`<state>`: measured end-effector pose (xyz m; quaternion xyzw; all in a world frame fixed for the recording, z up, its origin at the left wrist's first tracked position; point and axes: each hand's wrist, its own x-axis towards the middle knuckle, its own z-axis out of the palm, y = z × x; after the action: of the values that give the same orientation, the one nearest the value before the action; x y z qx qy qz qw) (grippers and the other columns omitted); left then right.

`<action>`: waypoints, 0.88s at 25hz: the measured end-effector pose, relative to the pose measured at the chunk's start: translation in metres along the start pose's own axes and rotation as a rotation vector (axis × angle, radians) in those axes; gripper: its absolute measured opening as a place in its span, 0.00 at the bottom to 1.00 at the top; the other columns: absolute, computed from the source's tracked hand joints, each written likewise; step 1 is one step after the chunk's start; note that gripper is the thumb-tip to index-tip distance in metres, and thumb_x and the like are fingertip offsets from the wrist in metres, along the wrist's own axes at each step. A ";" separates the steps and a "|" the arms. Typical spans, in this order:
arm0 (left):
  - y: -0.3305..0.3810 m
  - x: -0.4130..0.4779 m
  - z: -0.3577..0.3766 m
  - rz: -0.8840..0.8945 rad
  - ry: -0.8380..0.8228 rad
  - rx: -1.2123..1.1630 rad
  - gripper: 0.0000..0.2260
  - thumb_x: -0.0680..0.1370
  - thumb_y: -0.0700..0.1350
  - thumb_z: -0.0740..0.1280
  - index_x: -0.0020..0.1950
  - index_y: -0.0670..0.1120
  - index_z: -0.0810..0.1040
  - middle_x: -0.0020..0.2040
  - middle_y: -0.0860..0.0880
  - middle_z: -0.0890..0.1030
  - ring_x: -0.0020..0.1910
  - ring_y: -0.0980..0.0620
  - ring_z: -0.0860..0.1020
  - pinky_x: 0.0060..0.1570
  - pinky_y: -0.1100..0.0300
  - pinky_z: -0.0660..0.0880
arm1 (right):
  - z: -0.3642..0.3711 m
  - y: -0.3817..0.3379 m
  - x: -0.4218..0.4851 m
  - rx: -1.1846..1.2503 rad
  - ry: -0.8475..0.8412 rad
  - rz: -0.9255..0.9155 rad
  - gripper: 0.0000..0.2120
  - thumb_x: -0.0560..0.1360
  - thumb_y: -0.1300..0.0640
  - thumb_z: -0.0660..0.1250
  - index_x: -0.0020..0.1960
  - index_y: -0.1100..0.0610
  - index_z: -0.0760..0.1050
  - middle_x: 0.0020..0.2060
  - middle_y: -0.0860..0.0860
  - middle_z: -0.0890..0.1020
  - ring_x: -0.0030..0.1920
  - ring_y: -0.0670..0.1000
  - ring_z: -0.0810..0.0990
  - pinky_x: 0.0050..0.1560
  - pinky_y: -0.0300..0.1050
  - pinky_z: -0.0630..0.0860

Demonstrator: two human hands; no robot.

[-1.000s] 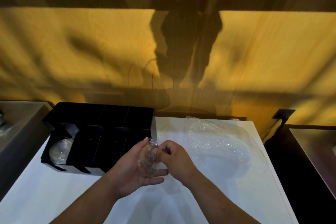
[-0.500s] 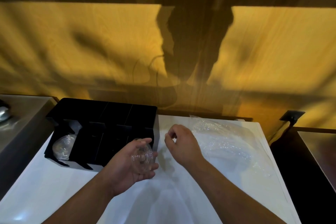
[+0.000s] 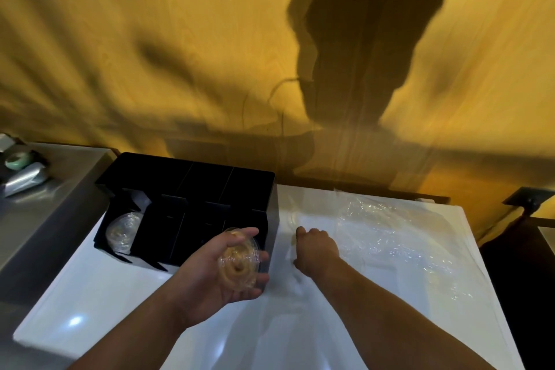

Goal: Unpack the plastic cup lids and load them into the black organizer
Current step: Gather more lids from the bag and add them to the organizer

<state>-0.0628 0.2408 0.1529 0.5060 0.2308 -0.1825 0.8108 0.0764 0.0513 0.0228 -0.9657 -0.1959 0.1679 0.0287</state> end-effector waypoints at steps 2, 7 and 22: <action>-0.001 0.001 0.000 -0.008 0.008 0.013 0.29 0.66 0.54 0.78 0.66 0.50 0.83 0.63 0.33 0.83 0.51 0.32 0.84 0.48 0.43 0.81 | 0.006 0.000 0.003 0.028 -0.005 0.027 0.32 0.78 0.52 0.75 0.77 0.55 0.66 0.66 0.58 0.79 0.64 0.60 0.79 0.66 0.53 0.77; -0.003 0.004 -0.001 -0.029 -0.009 -0.013 0.28 0.67 0.53 0.77 0.67 0.49 0.82 0.62 0.33 0.82 0.51 0.33 0.83 0.47 0.44 0.82 | 0.009 0.006 0.006 0.023 0.023 0.037 0.37 0.75 0.47 0.77 0.77 0.55 0.63 0.67 0.59 0.74 0.63 0.61 0.77 0.64 0.53 0.77; -0.008 0.004 -0.006 -0.033 0.010 -0.045 0.23 0.71 0.53 0.75 0.65 0.49 0.84 0.61 0.33 0.83 0.50 0.32 0.84 0.46 0.44 0.83 | -0.006 -0.005 -0.019 0.275 0.376 0.089 0.11 0.80 0.61 0.64 0.61 0.55 0.76 0.49 0.54 0.83 0.46 0.57 0.83 0.40 0.46 0.75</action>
<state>-0.0649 0.2427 0.1420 0.4845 0.2472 -0.1883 0.8178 0.0603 0.0489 0.0353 -0.9747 -0.1198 0.0112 0.1885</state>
